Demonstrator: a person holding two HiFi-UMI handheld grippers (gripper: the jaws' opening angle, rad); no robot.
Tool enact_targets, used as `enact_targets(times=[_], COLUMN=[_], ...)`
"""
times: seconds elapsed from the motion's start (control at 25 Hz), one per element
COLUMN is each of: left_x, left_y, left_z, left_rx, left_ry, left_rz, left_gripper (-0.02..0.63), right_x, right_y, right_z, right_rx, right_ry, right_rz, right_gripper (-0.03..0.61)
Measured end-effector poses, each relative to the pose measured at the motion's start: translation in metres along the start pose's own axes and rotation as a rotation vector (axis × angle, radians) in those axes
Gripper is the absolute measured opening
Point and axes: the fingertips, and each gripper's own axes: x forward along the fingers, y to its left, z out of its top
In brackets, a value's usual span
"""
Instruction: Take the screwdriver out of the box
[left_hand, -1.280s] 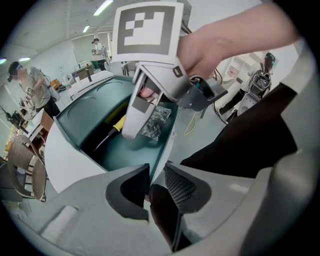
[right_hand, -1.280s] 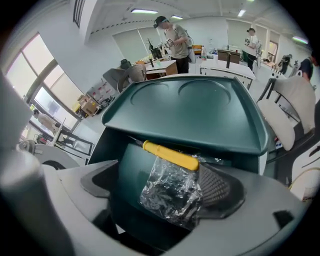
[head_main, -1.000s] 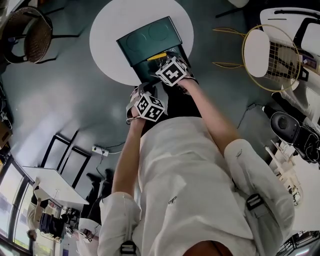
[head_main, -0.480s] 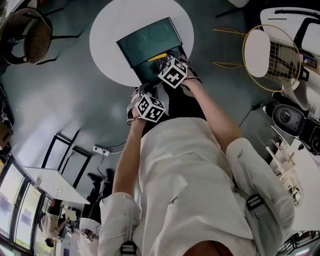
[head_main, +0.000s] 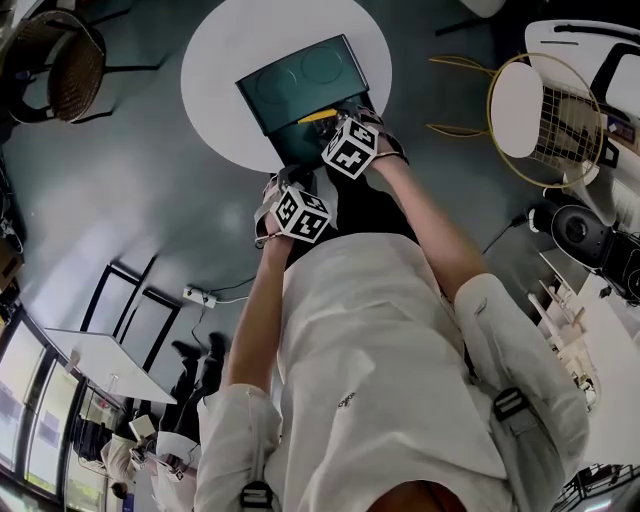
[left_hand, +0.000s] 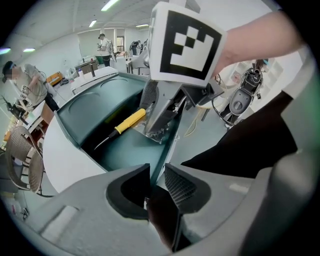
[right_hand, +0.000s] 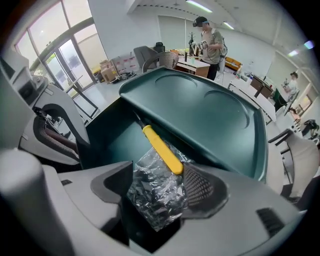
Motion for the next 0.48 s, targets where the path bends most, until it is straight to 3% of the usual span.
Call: enact_targets(times=[0.12,0.24,0.36,0.48], left_x=[-0.0009,0.0005,0.0007,-0.0001], left_y=[-0.0022,-0.0027,-0.0018,-0.0015], left_z=[0.0015,0.0037,0.0044,0.0043], left_rx=[-0.001,0.004,0.002,0.002], left_ry=[0.000,0.003,0.005,0.007], left_rz=[-0.001,-0.006,-0.008,-0.009], left_gripper=[0.100,0.100,0.100,0.100], right_x=[-0.0044,-0.0059,-0.0067,-0.0073], right_y=[-0.0006,-0.0019,-0.0055,-0.0053], right_z=[-0.0018,-0.0068,-0.0088,-0.0075], right_rx=[-0.021,-0.070,-0.138,-0.191], right_ry=[0.005,0.016,0.019,0.019], right_rz=[0.000,-0.010,-0.048,-0.063], right_gripper=[0.262,0.235,0.158,0.131])
